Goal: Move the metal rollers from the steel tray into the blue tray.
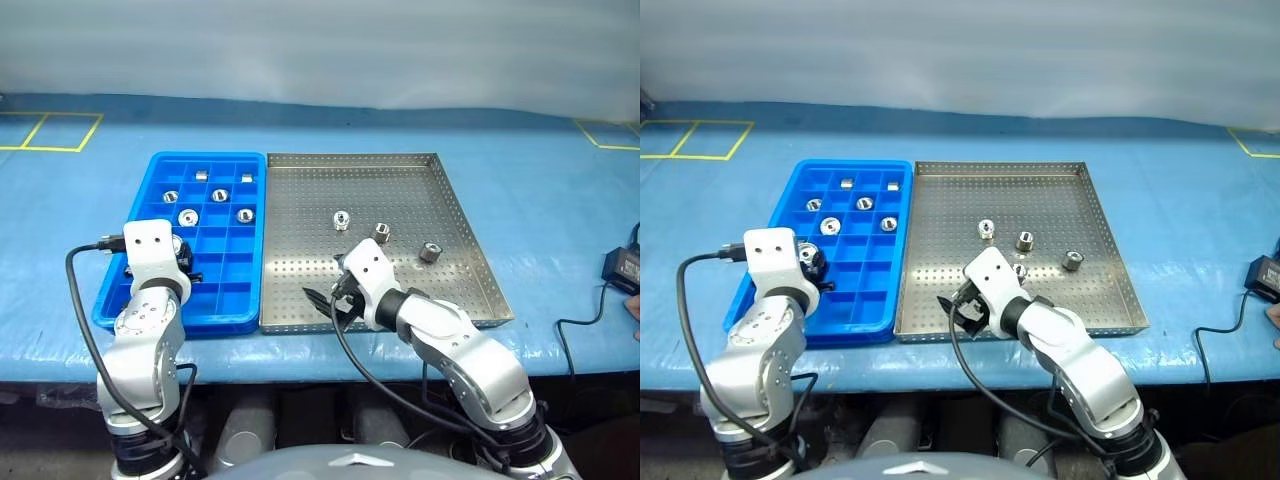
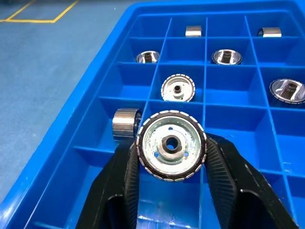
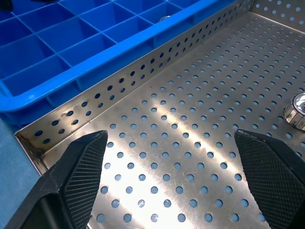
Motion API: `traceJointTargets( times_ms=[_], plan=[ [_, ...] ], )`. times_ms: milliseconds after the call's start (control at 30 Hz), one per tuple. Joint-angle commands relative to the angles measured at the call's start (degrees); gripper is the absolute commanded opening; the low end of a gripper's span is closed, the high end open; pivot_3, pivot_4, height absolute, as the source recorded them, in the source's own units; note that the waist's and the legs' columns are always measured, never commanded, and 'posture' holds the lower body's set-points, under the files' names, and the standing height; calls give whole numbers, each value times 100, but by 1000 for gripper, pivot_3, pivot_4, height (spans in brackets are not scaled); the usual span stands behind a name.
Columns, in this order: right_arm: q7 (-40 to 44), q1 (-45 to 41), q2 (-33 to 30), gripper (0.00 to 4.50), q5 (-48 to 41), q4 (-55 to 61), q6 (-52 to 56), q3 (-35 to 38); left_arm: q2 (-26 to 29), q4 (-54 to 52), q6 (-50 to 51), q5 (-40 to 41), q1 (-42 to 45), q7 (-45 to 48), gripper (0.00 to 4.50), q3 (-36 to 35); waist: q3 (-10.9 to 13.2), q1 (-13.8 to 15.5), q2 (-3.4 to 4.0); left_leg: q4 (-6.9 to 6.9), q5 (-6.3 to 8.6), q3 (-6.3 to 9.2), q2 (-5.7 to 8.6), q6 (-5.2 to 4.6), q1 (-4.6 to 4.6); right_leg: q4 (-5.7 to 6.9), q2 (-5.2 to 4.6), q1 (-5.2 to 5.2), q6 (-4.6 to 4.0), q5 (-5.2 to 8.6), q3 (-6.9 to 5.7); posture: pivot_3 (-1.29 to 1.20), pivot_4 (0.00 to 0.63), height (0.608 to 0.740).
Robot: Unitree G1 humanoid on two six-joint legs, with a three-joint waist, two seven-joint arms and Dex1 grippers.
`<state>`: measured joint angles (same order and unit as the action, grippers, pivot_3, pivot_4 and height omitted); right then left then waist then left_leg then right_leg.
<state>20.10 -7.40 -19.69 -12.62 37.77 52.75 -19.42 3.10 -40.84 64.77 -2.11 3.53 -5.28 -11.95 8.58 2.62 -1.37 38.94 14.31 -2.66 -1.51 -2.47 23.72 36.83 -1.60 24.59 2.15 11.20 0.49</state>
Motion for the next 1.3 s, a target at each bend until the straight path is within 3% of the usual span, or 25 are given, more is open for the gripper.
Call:
traceJointTargets(
  times_ms=[33,200,300,333,600,833,1067,1300],
  plan=[
    [5,-36,9,4500,-22,144,-106,54,-122,-50,90,-48,5,-112,1670,-105,0,-5,0,0,0,0,0,0,1,0,0,1,0,0,0,145,150,740],
    [-103,77,19,4500,-9,242,-66,132,-103,9,135,39,198,-28,3328,-76,0,-8,0,0,0,3,-1,0,2,0,0,1,-3,2,-3,116,150,740],
    [-226,206,14,4500,21,339,-37,253,118,96,-294,386,728,486,4335,104,1,0,-2,1,0,3,0,0,3,0,-2,1,-3,2,-5,93,150,740],
    [-258,228,8,4500,35,356,-30,270,179,146,-362,484,870,631,4474,131,1,-9,-1,4,0,6,0,0,6,0,-2,2,-3,2,-8,83,150,740],
    [-603,579,97,4500,127,559,-64,477,531,2022,-540,1361,2796,1894,4474,664,1,-116,-1,4,1,1,2,-2,9,-1,5,5,-4,2,-7,-20,150,740],
    [-917,822,283,4500,240,712,-104,514,81,4426,-1983,1166,3983,2310,4474,1478,1,-325,0,4,7,-8,6,-11,9,-8,7,3,0,0,5,-111,150,740],
    [-1114,1059,371,4500,326,904,-95,562,-358,6598,-3466,691,4495,1821,4474,1628,1,-544,1,1,9,-13,2,-15,7,-7,11,6,2,-1,12,-173,150,740],
    [-1195,1147,396,4500,372,988,-77,584,-527,7943,-4072,477,4652,1649,4474,1644,1,-698,1,2,10,-19,3,-17,8,-7,9,8,13,-6,18,-194,150,740]
  ],
)
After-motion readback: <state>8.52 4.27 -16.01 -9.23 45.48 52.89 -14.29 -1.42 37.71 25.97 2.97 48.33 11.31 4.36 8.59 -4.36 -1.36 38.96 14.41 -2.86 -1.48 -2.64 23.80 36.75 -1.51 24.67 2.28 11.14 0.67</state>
